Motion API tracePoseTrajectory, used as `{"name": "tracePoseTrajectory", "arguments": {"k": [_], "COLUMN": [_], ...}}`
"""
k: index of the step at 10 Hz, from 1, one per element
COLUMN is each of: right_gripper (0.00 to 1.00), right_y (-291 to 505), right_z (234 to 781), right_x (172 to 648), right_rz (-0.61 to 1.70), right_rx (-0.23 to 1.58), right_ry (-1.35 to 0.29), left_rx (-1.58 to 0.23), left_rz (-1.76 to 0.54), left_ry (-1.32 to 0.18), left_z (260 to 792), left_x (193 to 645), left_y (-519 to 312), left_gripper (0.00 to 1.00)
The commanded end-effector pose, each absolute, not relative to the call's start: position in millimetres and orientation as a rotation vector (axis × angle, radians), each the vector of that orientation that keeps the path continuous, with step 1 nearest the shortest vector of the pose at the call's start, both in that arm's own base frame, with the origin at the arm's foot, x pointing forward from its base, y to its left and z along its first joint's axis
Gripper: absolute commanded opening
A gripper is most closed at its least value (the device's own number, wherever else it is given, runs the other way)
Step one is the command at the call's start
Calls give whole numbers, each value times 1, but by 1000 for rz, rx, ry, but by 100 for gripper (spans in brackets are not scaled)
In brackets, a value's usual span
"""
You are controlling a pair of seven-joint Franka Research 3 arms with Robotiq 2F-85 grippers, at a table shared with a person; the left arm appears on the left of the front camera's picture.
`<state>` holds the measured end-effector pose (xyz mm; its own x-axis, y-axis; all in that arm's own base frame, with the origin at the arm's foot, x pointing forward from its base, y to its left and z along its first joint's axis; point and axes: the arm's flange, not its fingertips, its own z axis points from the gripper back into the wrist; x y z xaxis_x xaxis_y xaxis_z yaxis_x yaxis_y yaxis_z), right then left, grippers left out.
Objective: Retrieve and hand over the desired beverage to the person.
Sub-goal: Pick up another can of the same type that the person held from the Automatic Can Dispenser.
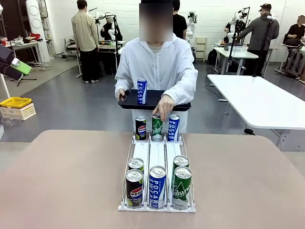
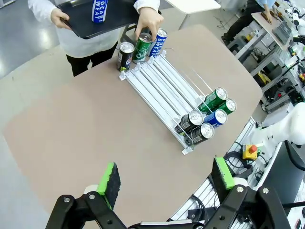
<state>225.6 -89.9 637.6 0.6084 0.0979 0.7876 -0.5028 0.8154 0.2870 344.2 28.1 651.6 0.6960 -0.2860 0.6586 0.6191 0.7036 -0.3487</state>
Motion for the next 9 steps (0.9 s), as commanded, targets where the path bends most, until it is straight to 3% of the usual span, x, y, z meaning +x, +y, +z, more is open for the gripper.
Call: {"name": "tracePoseTrajectory", "arguments": {"k": [1, 9], "right_gripper": [100, 100], "right_y": [-89, -89], "right_z": [637, 637], "right_x": [227, 227], "right_rz": [364, 364], "right_rx": [523, 523], "right_ry": [-851, -851], "left_rx": [-597, -597], "left_rz": [-535, -535], "left_ry": [-611, -611], "left_z": [652, 652], "left_x": [345, 345], "left_y": [30, 30], "left_gripper": [100, 100]}}
